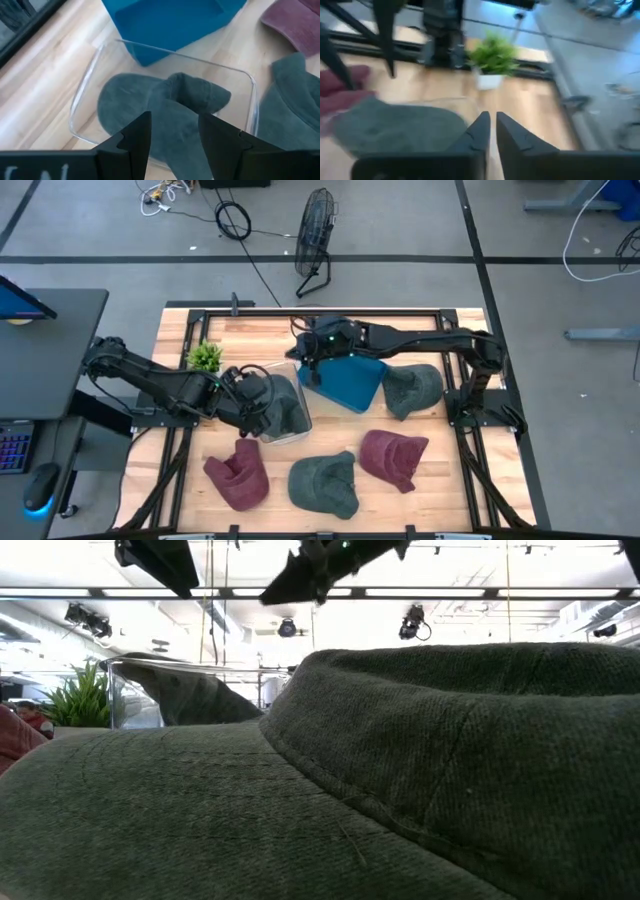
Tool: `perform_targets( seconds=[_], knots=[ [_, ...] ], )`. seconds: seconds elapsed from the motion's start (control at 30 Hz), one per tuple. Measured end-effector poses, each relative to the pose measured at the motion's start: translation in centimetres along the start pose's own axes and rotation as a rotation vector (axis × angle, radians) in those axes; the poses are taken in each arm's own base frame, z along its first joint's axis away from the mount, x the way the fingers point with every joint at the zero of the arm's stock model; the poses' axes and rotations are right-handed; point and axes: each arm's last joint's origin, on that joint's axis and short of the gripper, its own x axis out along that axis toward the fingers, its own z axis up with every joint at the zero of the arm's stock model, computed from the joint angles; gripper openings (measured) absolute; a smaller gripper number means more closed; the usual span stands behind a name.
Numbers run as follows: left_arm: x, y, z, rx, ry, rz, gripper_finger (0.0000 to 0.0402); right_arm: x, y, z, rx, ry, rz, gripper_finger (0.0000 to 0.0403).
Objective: Pick & Place hat
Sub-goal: Put the top gray cap into the transparent bin
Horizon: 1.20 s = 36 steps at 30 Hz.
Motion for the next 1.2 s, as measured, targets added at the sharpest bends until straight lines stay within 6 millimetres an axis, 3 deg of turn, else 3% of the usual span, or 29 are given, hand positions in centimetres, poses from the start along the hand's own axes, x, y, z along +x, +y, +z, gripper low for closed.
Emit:
perform_targets(
  seconds=[0.13, 0.33, 0.53, 0.63, 0.87, 1.2],
  knots=[
    [0.0, 0.1, 0.2, 0.000, -0.061, 0.054, 0.0169, -2.6, 0.4, 1.4, -0.061, 0.083, -0.107, 0.0067],
    [0.1, 0.1, 0.8, -0.029, -0.162, 0.096, 0.0169, -9.4, 1.5, 3.6, -0.107, 0.165, -0.191, 0.0108],
    [0.2, -0.8, 3.2, -0.005, -0.313, -0.003, 0.0169, -16.2, 2.5, 3.3, 0.010, 0.263, -0.096, 0.0123],
    [0.1, -1.2, 4.8, 0.030, -0.412, -0.056, 0.0169, -17.9, 2.8, 3.0, 0.069, 0.283, -0.060, 0.0122],
    [0.7, -0.9, 7.6, 0.065, -0.524, -0.156, 0.0169, -18.6, 3.7, 3.3, 0.088, 0.264, -0.028, 0.0114],
    [4.7, -0.6, 8.6, 0.136, -0.442, -0.147, 0.0169, -16.9, 5.1, 3.1, 0.149, 0.301, 0.059, 0.0113]
  ],
)
